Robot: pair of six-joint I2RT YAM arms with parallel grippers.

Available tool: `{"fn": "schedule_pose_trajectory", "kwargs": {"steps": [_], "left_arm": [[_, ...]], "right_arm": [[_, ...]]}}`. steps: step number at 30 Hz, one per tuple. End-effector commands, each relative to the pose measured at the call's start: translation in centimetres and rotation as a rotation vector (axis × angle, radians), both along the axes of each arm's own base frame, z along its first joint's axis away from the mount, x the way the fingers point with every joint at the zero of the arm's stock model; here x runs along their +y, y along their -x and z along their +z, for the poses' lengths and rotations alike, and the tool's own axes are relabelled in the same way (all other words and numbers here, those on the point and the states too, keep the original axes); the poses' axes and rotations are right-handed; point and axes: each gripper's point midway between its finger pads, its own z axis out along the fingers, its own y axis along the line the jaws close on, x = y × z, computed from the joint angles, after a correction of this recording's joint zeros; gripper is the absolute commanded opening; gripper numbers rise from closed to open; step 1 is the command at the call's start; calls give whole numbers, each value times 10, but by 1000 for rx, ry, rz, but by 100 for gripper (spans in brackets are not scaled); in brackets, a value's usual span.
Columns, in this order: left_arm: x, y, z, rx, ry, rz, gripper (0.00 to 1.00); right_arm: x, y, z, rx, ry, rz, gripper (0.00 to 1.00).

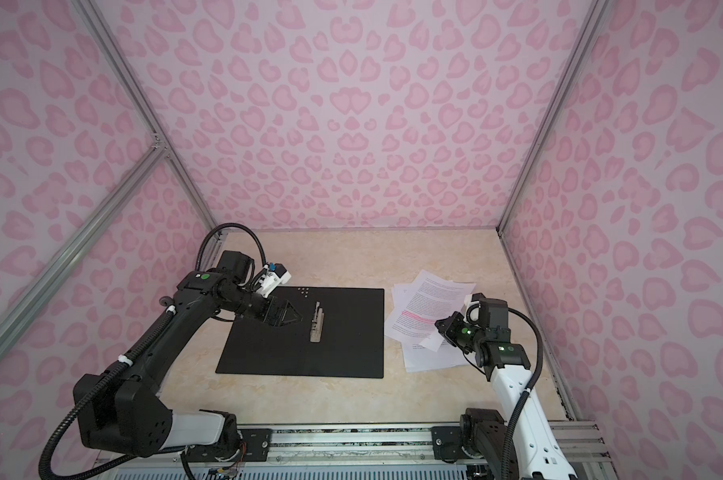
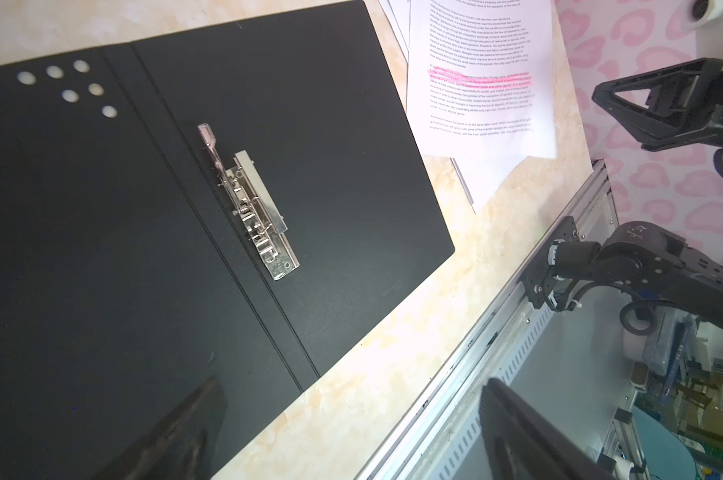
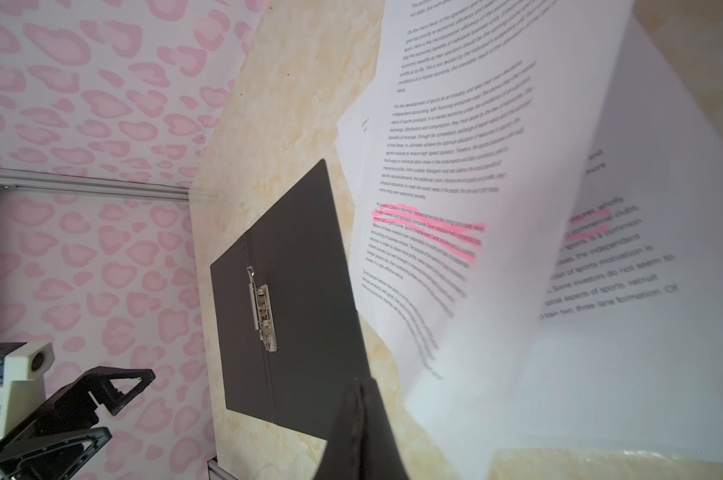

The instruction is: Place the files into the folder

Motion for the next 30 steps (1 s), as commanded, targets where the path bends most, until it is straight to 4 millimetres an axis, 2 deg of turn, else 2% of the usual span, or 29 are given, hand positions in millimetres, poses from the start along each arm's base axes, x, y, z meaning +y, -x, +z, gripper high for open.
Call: {"fn": "schedule_pose_trajectory", "kwargs": {"steps": [1,5,6,8,9,11,16,20,22,27,30], "left_arm": [[6,-4,9,-3,19,40,98],[15,-8,13,29,61,84,98],[16,-8,13,34,67,87,98],[16,-6,14,33,70,79,98],[17,-6,14,25,65,76,98],[17,-5,14,14,63,72,98],[15,-1,15,19,71,49,98],[7,0,20,-4,54,8,98],[-2,-1,23,-20,37,-27,98],[-34,-15,33,-41,40,-100,98],[-62,-26,30,-29,43,-152,98]], "right_arm": [[11,-7,18,-56,-23,62,0],[16,-11,24,-54,3,92,2],[15,-9,20,-39,26,93,10],[0,-4,7,30,119,54,36],[-8,0,0,65,165,27,45],[-19,1,-13,109,212,-10,57],[-26,-10,-35,154,204,-43,67],[-44,-28,-43,161,247,-79,71],[-58,-39,-43,161,283,-109,72],[-76,-76,-35,137,291,-119,74],[-91,-95,-44,176,315,-122,75]]}}
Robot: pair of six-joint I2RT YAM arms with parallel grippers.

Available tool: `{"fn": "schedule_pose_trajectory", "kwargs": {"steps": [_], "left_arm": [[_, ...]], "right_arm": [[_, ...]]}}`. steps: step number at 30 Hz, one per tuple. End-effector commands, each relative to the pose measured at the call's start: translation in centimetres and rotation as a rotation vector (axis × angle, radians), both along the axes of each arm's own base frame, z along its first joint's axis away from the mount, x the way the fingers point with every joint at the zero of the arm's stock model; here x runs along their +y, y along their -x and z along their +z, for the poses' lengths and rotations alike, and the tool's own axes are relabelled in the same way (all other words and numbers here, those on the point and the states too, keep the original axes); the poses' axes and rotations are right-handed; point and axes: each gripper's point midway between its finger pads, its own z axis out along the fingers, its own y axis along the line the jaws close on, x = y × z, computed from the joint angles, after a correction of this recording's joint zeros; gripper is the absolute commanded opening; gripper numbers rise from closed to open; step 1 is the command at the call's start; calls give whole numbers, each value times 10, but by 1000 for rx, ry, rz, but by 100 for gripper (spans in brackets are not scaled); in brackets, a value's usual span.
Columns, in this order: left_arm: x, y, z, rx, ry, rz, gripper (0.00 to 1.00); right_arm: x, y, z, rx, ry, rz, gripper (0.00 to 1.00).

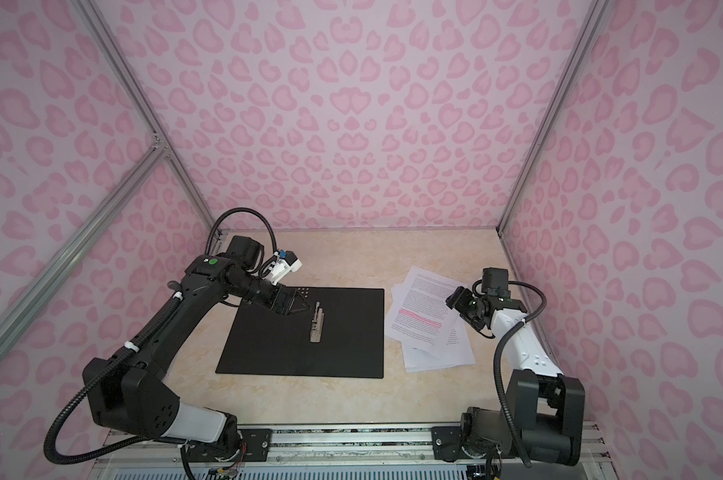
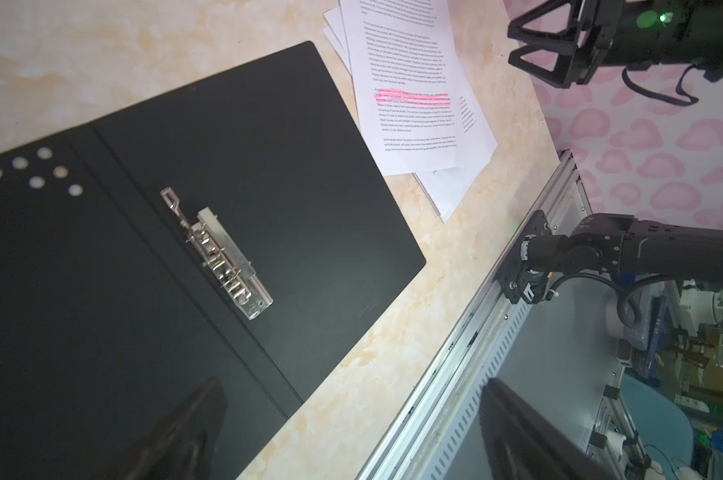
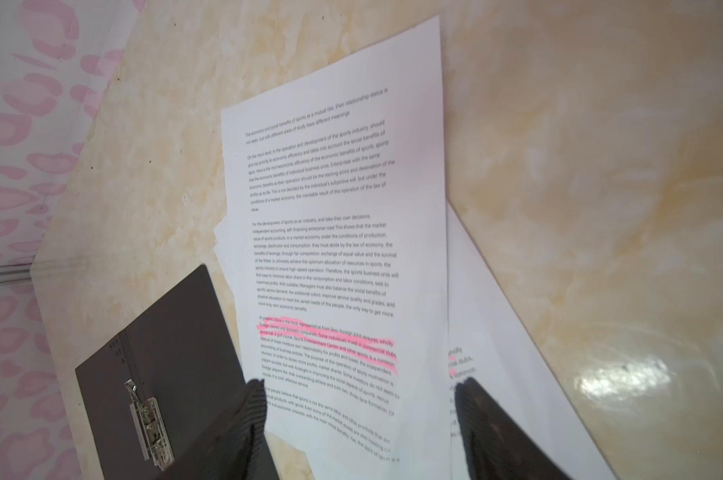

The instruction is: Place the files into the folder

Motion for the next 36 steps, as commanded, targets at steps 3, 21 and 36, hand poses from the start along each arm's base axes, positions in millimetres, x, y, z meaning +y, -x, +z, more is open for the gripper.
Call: {"fn": "schedule_pose_trajectory", "kwargs": {"steps": [3,21,36], "left_arm": [[-47,-23,-4,-16,4,-69,98],[-189,-79,-91,60,-57,-221,98],[-216,-101,-145,102,-83,-208,98]], "right_arm": [[-26,-33,-15,4,6,-20,75],[-53,-67,-69,81,-50,-66,75],[-32,-72,-105,112,-185,13,75]]}}
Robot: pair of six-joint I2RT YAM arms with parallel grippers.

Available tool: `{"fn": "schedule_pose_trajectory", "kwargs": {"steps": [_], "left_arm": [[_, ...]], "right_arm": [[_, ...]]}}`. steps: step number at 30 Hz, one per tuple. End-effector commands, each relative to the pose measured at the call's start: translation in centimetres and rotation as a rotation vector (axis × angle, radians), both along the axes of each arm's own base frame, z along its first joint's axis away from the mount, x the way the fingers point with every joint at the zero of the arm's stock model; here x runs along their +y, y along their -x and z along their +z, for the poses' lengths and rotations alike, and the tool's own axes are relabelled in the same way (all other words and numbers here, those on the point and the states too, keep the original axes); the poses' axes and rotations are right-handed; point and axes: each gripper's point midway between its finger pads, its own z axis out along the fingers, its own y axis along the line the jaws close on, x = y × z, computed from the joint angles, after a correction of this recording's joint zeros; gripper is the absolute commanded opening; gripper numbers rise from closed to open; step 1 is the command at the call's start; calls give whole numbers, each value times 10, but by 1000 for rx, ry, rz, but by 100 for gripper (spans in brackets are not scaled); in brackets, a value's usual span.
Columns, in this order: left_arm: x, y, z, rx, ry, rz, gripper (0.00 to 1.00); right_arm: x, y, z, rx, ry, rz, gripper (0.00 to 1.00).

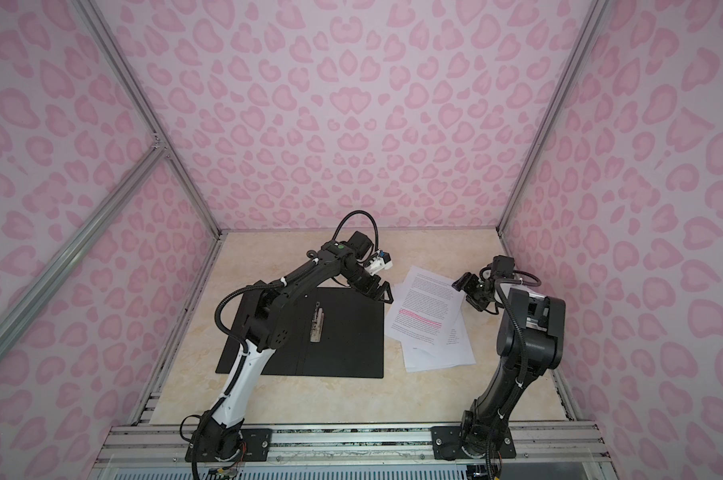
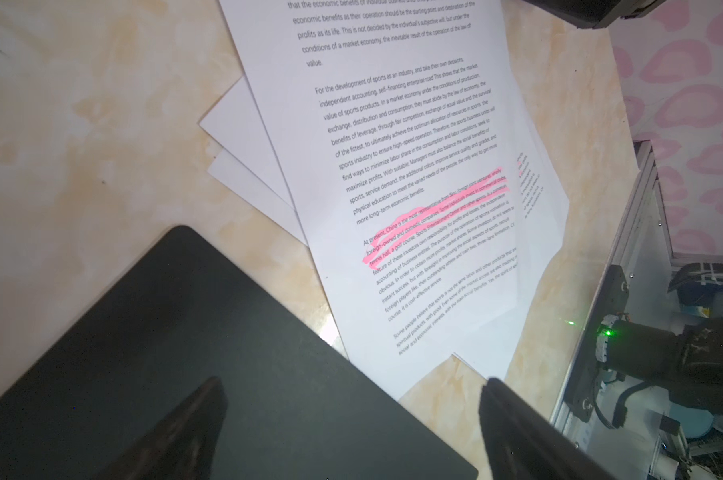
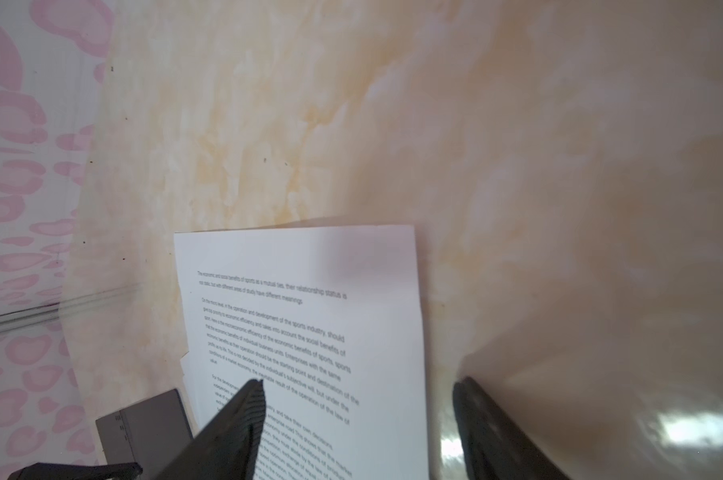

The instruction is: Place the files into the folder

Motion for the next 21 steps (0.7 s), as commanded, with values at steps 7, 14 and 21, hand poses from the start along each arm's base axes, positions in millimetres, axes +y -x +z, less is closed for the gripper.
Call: {"fn": "schedule_pose_trajectory", "kwargs": {"steps": [7,14,21], "left_arm": [[-2,1,-22,41,-29,7,98],[-3,3,-32,59,-36,9,98],[-4,2,-37,65,-39,9,98]], "right_arm": [[21,24,-30,92,-121,4,71],[31,32,-16,52,-168,21,67],[41,37,-4,23,-212,55,64]]}}
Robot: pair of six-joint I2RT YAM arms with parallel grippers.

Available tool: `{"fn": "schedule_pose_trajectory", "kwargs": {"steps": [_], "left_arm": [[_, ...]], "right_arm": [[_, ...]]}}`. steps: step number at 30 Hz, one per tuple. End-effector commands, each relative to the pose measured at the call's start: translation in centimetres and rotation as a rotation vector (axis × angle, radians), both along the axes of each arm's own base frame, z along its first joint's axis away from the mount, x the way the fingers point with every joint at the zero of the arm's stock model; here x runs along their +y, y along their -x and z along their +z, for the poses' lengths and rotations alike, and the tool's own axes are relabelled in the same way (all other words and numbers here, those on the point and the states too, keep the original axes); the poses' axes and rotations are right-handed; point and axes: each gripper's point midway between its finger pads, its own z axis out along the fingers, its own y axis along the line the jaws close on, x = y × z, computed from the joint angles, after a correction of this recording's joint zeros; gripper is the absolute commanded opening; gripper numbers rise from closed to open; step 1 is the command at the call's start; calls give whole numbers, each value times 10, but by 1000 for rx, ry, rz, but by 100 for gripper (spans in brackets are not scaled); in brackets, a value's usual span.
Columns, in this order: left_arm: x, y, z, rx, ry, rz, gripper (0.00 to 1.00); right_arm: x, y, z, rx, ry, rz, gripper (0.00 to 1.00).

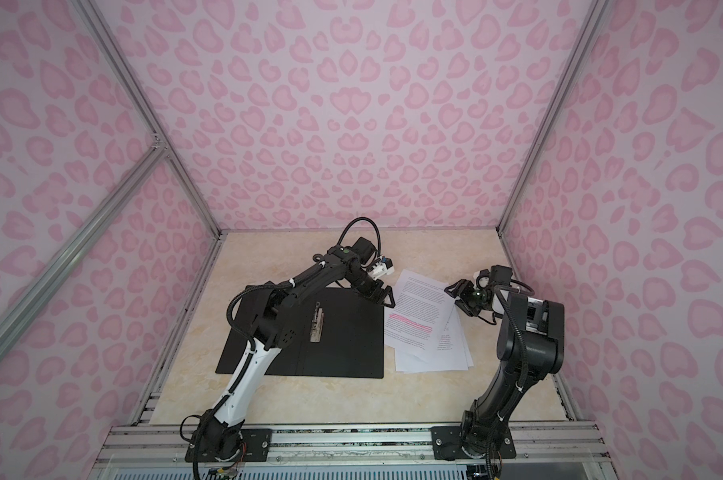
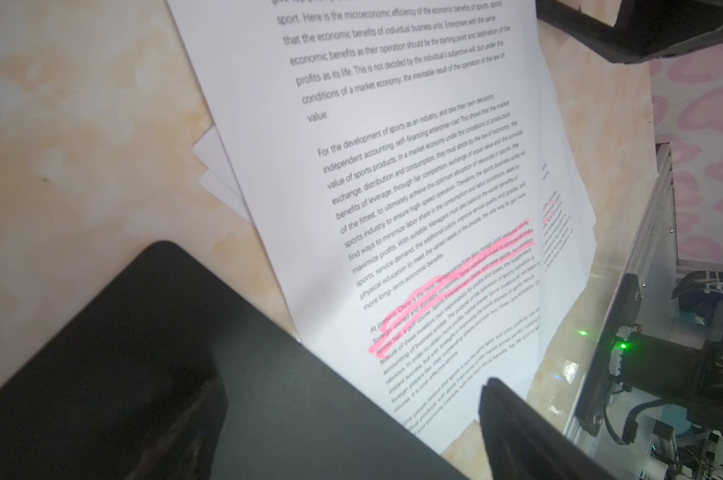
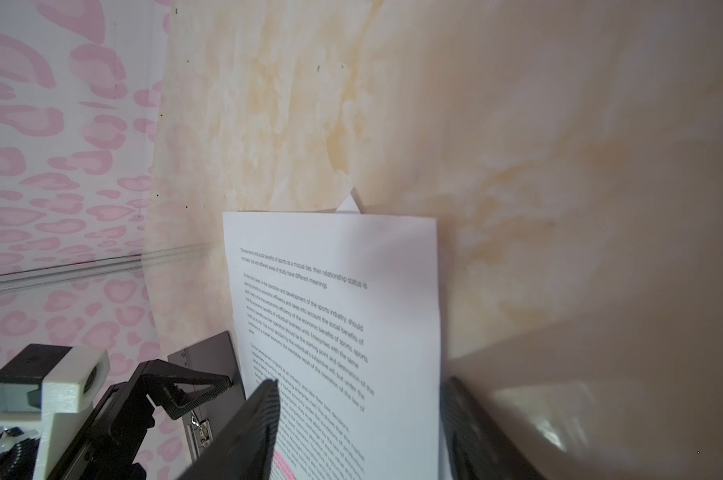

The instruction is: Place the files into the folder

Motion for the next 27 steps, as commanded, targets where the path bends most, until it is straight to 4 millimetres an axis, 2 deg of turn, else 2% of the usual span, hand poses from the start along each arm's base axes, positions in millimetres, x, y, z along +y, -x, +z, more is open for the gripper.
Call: {"fn": "schedule_pose_trajectory", "kwargs": {"steps": [1,21,27], "left_arm": [[2,2,-10,21,-25,3,98],[-6,20,-14,50,-18,-47,98],[-7,20,-13,50,-12,-49,98]], "right_arm": [[9,16,-8,71,-46,12,63],[24,-6,21,-134,-180,48,59],[25,-4,24,-142,-172,63,55]]}}
